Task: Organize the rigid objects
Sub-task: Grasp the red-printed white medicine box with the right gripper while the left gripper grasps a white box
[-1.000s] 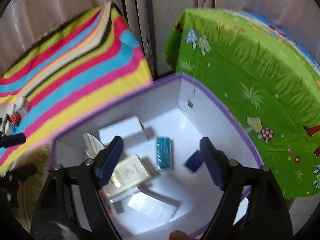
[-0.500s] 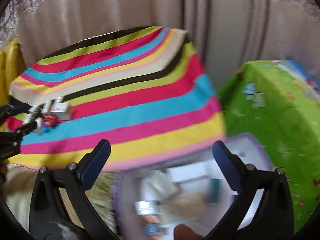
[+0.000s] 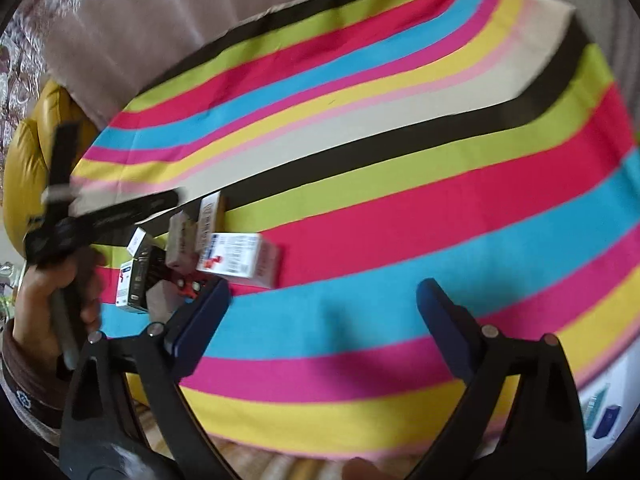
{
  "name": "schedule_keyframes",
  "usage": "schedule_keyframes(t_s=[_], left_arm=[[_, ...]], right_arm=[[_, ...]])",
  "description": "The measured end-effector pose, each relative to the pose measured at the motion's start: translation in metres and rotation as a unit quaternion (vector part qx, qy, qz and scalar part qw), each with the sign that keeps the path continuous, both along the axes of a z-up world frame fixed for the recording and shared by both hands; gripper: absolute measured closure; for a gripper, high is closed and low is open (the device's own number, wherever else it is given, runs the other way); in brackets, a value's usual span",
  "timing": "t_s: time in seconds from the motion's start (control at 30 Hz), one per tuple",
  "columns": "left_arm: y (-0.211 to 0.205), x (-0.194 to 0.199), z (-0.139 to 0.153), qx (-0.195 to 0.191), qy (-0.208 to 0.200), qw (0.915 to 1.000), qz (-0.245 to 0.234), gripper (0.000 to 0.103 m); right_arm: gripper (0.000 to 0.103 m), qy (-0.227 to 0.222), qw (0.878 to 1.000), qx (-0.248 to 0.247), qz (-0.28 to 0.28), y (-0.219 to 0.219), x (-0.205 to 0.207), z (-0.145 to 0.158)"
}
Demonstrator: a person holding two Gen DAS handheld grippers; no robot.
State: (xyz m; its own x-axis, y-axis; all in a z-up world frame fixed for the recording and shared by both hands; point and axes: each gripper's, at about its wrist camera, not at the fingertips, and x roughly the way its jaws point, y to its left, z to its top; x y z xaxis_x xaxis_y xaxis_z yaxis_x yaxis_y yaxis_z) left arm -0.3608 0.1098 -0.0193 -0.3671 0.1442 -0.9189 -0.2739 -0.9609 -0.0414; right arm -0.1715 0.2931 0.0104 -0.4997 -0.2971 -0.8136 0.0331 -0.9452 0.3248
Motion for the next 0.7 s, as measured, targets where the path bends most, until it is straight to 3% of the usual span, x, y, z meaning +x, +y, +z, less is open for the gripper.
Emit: schedule_keyframes(t_s=[0.07, 0.13, 0.2, 0.27, 0.3, 0.33, 0.4, 0.47, 0.63, 0.7], left_arm=[[0.005, -0.017, -0.018, -0.034, -0.025, 0.9991, 0.008, 0.049], [0.004, -0.031, -0.029, -0.009, -0.057, 0.9983, 0.004, 0.045], [0.007, -0.036, -0.037, -0.049, -0.061, 0.9969, -0.007, 0.049], [0.003, -0.032, -0.037, -0.036, -0.062, 0.9973, -0.019, 0.055], [0.001, -0.028, -0.036, -0.036, -0.061, 0.9972, -0.023, 0.067], [-0.001, -0.022, -0.035, -0.033, -0.062, 0.9970, -0.030, 0.076], [-0.007, -0.005, -0.034, -0.030, -0.069, 0.9965, -0.037, 0.077], [-0.013, 0.023, -0.034, -0.033, -0.064, 0.9961, -0.051, 0.077], [-0.032, 0.091, -0.034, -0.016, -0.071, 0.9950, -0.068, 0.077], [-0.038, 0.109, -0.029, 0.021, -0.080, 0.9932, -0.082, 0.076]], right_arm=[[0.007, -0.010, 1.000, 0.000, 0.011, -0.018, -0.012, -0.008], [0.007, -0.013, 1.000, 0.006, 0.024, -0.031, -0.023, -0.014], [0.007, -0.016, 1.000, 0.003, 0.027, -0.042, -0.037, -0.020], [0.007, -0.023, 0.999, -0.001, 0.028, -0.051, -0.051, -0.026], [0.007, -0.027, 0.999, -0.001, 0.037, -0.058, -0.060, -0.031], [0.007, -0.029, 0.999, 0.001, 0.045, -0.065, -0.066, -0.034], [0.011, -0.032, 0.998, 0.019, 0.055, -0.078, -0.075, -0.044], [0.025, -0.037, 0.997, 0.003, 0.070, -0.086, -0.072, -0.051], [0.028, -0.030, 0.992, 0.030, 0.121, -0.100, -0.042, -0.045], [0.029, -0.039, 0.990, 0.037, 0.131, -0.100, -0.029, -0.046]])
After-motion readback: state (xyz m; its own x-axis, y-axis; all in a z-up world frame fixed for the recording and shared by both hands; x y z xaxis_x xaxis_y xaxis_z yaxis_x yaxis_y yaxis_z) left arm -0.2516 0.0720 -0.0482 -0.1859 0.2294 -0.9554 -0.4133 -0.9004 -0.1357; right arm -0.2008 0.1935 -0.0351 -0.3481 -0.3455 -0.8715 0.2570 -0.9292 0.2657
